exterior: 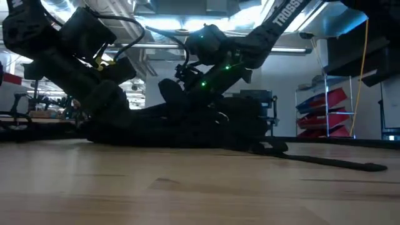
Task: Unpack backpack
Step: Put the pink cellphone into the black bag, then close the black bag
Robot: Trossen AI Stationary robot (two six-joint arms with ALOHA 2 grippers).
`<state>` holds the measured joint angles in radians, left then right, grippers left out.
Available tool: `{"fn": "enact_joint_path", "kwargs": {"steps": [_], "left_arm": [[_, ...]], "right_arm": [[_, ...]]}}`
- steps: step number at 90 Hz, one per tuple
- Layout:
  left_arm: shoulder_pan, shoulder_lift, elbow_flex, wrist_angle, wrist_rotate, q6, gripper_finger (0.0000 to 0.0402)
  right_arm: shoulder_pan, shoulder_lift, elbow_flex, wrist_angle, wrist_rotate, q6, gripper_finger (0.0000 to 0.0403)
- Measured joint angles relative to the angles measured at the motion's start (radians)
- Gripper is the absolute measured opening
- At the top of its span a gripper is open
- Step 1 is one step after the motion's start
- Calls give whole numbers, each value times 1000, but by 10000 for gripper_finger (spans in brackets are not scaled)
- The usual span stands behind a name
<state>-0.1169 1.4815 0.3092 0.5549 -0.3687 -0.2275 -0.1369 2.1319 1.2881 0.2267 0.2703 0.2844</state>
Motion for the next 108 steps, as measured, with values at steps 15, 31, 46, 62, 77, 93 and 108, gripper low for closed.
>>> {"fn": "enact_joint_path", "kwargs": {"steps": [15,31,46,62,77,93,108], "left_arm": [[0,0,0,0,1,0,280],[0,0,0,0,1,0,280],[0,0,0,1,1,0,280],[-1,0,0,-2,8,-5,280],[-4,1,0,-7,61,-16,280],[-40,-11,0,-15,78,-22,280],[-62,-91,0,-88,23,-9,280]], "right_arm": [[-2,0,0,-2,128,-4,0],[-14,0,0,-7,211,-1,0],[-20,0,0,-10,344,31,0],[-21,0,0,-45,496,76,0],[-13,-44,0,-148,360,75,0],[60,-137,-1,-294,293,52,0],[144,-204,-1,-370,407,-8,0]]}}
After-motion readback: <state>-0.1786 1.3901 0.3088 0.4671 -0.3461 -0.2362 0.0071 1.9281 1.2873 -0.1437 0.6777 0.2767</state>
